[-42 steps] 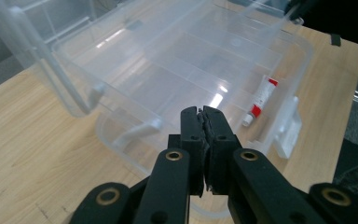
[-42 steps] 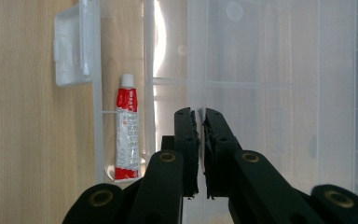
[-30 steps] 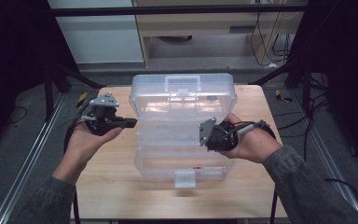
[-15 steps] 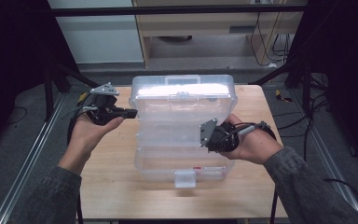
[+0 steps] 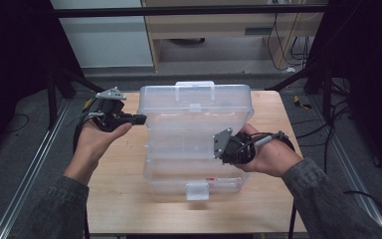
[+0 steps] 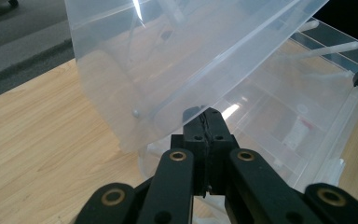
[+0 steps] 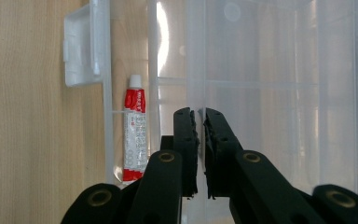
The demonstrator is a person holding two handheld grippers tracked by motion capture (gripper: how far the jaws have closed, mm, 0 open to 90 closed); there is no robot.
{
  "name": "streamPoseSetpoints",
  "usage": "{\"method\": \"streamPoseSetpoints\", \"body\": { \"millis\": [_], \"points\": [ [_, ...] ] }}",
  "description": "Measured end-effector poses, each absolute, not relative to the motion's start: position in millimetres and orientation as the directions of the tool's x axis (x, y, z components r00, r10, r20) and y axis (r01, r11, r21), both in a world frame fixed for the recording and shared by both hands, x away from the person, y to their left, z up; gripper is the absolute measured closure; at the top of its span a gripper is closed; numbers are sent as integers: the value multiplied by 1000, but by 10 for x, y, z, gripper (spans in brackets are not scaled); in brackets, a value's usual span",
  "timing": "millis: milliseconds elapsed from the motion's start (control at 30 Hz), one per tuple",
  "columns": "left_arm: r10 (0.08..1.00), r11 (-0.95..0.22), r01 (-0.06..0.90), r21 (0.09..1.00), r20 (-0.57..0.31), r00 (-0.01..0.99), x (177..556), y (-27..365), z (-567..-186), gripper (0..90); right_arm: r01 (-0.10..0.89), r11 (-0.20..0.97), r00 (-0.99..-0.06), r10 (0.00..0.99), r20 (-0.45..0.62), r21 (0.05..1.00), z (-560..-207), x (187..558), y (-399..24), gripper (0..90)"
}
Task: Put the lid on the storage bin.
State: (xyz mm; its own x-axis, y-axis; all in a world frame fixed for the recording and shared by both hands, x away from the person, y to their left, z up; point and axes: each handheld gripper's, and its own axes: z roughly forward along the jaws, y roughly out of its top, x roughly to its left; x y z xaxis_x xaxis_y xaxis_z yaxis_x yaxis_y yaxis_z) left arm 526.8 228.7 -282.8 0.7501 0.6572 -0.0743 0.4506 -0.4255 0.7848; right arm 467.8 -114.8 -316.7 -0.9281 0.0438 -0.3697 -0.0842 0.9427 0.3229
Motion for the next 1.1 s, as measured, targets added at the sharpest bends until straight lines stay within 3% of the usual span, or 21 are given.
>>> {"method": "streamPoseSetpoints", "body": {
  "millis": [300, 400, 433, 467, 500, 533, 633, 667, 933, 1100],
  "points": [
    [652, -431, 449, 783, -74, 754, 5251, 2285, -2836, 895, -76, 942, -931, 50, -362, 326, -3173, 4676, -1149, 825],
    [647, -436, 448, 780, -74, 759, 5235, 2292, -2854, 894, -49, 934, -933, 83, -351, 353, -3185, 4670, -1178, 673],
    [647, -436, 448, 780, -74, 759, 5235, 2292, -2854, 894, -49, 934, -933, 83, -351, 353, -3185, 4670, -1178, 673],
    [646, -441, 447, 778, -71, 760, 5225, 2298, -2864, 894, -29, 926, -932, 111, -346, 376, -3189, 4664, -1215, 594],
    [646, -441, 447, 778, -71, 760, 5225, 2298, -2864, 893, -29, 926, -932, 111, -346, 376, -3189, 4664, -1215, 594],
    [644, -441, 447, 778, -73, 762, 5221, 2300, -2872, 893, -5, 915, -930, 144, -338, 404, -3194, 4656, -1272, 520],
    [632, -443, 441, 781, -76, 771, 5211, 2309, -2889, 893, 20, 899, -928, 179, -327, 437, -3198, 4637, -1341, 461],
    [633, -442, 441, 781, -77, 771, 5203, 2312, -2899, 893, 50, 883, -919, 224, -324, 467, -3205, 4610, -1418, 383],
    [623, -449, 436, 780, -77, 778, 5128, 2303, -2965, 894, 150, 828, -889, 352, -293, 541, -3194, 4515, -1689, 217],
    [611, -462, 424, 779, -66, 789, 5063, 2290, -3017, 894, 191, 810, -869, 402, -288, 554, -3214, 4449, -1831, 195]
  ]
}}
